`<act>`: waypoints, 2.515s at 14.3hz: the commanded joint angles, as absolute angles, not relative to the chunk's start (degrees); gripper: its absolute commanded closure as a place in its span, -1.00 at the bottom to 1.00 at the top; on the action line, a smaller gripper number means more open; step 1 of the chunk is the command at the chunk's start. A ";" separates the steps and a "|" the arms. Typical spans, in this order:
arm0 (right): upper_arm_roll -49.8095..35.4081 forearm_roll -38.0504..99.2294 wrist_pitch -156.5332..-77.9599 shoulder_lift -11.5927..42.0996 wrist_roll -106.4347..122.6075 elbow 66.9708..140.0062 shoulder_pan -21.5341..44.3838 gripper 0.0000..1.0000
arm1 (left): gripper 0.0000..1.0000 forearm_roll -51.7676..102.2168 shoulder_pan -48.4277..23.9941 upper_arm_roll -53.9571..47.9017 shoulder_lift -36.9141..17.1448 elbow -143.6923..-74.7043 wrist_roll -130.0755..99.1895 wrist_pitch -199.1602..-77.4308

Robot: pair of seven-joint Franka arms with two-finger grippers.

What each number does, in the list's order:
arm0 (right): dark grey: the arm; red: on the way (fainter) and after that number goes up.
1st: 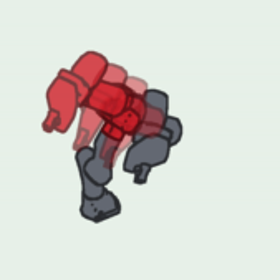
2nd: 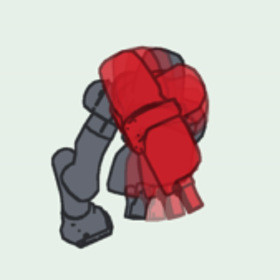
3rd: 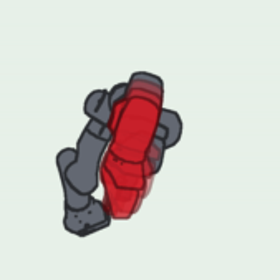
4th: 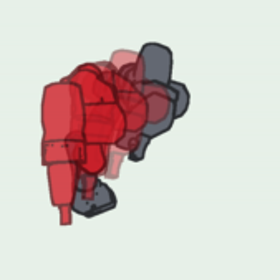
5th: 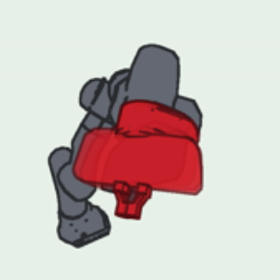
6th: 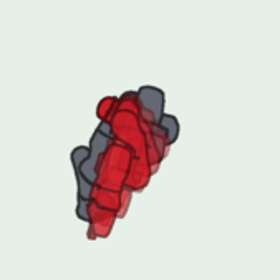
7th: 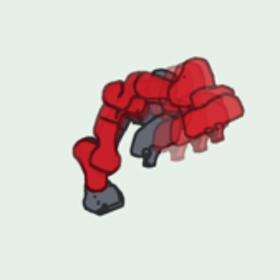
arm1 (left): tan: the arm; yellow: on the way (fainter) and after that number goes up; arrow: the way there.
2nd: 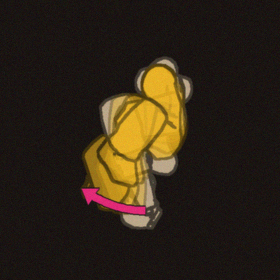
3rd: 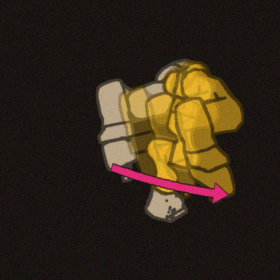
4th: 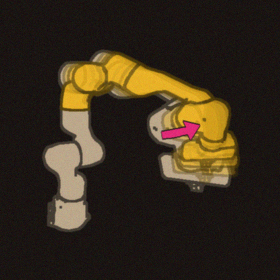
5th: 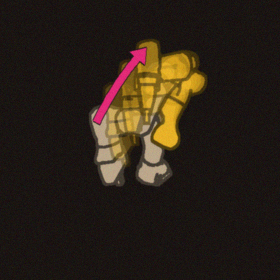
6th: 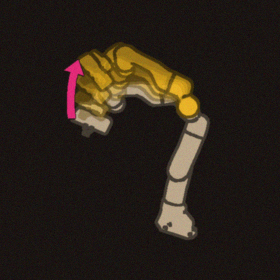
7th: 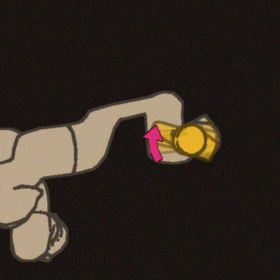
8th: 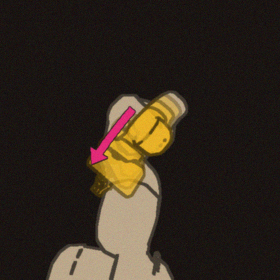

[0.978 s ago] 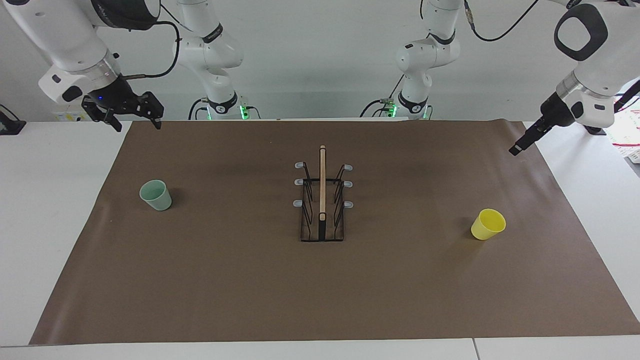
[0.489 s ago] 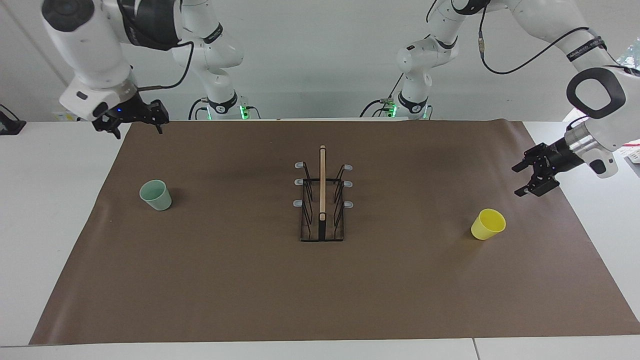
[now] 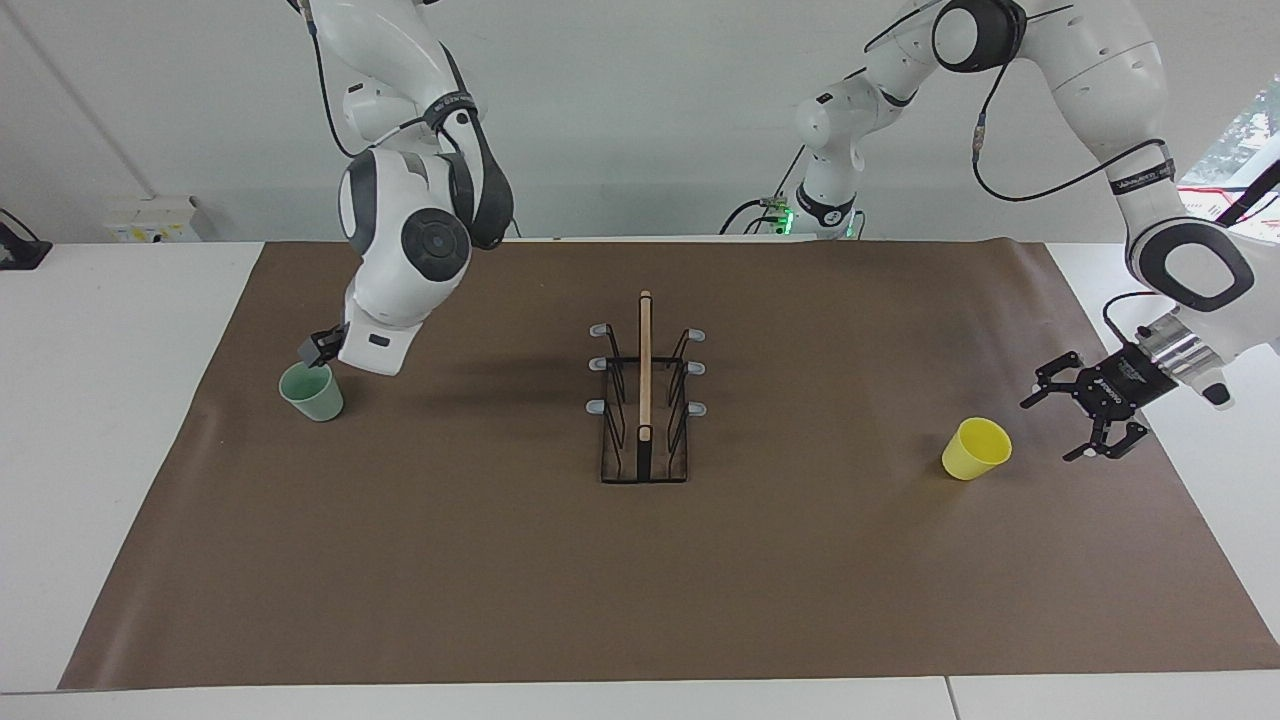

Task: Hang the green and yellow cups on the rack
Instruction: 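Grasp the yellow cup with the left gripper while the right gripper reaches the green cup, then lift the yellow cup with the left gripper while the right gripper grasps the green cup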

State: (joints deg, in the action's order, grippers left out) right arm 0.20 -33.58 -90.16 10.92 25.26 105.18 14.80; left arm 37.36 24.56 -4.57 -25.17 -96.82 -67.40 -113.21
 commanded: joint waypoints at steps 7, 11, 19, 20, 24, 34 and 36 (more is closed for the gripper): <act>0.17 -49.21 -100.08 11.08 36.81 123.56 22.77 -1.00 | -1.00 43.94 18.64 -5.36 -20.83 -111.71 -72.42 -131.04; 0.18 -56.83 -104.84 11.77 40.87 128.56 20.74 -1.00 | -1.00 47.44 15.22 -5.36 -20.92 -113.28 -72.33 -136.99; 0.18 -70.47 -113.10 13.71 40.69 132.01 13.37 -1.00 | 1.00 50.36 11.51 -5.45 -20.66 -113.73 -72.33 -142.20; 0.18 -71.18 -113.64 13.88 40.69 132.27 12.58 -1.00 | 1.00 50.36 10.64 -5.45 -20.65 -113.64 -72.33 -143.08; 0.18 -73.91 -114.87 13.89 40.34 133.24 10.55 -1.00 | 1.00 48.70 10.20 -5.19 -16.71 -112.24 -72.25 -142.47; 0.18 -79.10 -115.49 13.54 36.39 135.70 7.56 -1.00 | 1.00 8.85 -5.34 -5.36 -5.80 -106.97 -82.15 -123.68; 0.26 -79.10 -114.61 13.36 35.34 135.88 7.47 -0.77 | 1.00 -1.36 -12.62 -5.36 -4.75 -106.78 -87.60 -119.47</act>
